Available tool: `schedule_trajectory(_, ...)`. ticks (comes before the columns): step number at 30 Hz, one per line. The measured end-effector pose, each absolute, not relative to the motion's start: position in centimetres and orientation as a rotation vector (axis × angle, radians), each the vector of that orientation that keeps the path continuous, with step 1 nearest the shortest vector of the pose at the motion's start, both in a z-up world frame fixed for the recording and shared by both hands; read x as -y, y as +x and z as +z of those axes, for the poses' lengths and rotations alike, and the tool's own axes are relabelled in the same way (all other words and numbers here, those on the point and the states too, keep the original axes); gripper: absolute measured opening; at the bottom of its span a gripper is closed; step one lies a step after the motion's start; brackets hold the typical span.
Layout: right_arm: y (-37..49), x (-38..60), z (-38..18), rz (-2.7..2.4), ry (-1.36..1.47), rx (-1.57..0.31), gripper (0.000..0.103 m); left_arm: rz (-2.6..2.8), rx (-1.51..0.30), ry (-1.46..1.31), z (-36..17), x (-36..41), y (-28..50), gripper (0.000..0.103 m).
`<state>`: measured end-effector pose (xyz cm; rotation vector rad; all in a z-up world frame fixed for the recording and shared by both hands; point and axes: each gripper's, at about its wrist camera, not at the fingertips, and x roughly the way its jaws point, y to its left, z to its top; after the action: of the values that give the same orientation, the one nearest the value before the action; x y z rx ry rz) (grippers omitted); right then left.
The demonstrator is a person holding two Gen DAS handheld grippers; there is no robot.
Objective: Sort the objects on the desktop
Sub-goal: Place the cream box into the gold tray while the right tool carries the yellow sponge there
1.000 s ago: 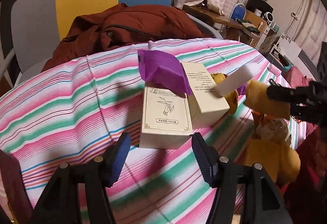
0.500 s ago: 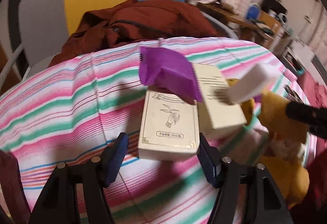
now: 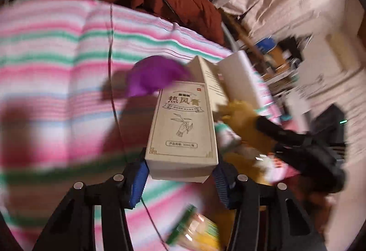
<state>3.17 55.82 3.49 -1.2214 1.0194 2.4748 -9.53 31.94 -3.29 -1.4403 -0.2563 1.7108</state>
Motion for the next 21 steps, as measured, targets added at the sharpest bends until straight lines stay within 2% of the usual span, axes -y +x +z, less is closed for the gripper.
schedule_trajectory(4, 3.0, -55.3, 3.6, 2.502, -1.229, -1.000, 0.056, 1.647, 0.357, -1.442, -2.9, -29.5, -8.1, 0.052)
schedule_trajectory(8, 2.8, -54.7, 3.3, 2.525, -1.265, -1.024, 0.056, 1.694, 0.317, -1.373, -1.7, -27.3, -6.2, 0.051)
schedule_trajectory(15, 1.8, -52.2, 3.3, 2.577, -1.321, -0.947, 0.056, 1.790, 0.260, -1.291, -0.9, -24.1, -4.0, 0.051)
schedule_trajectory(21, 0.9, -49.9, 3.0, 2.663, -1.390, -0.996, 0.055, 1.823, 0.287, -1.243, -0.1, -20.9, -3.1, 0.051)
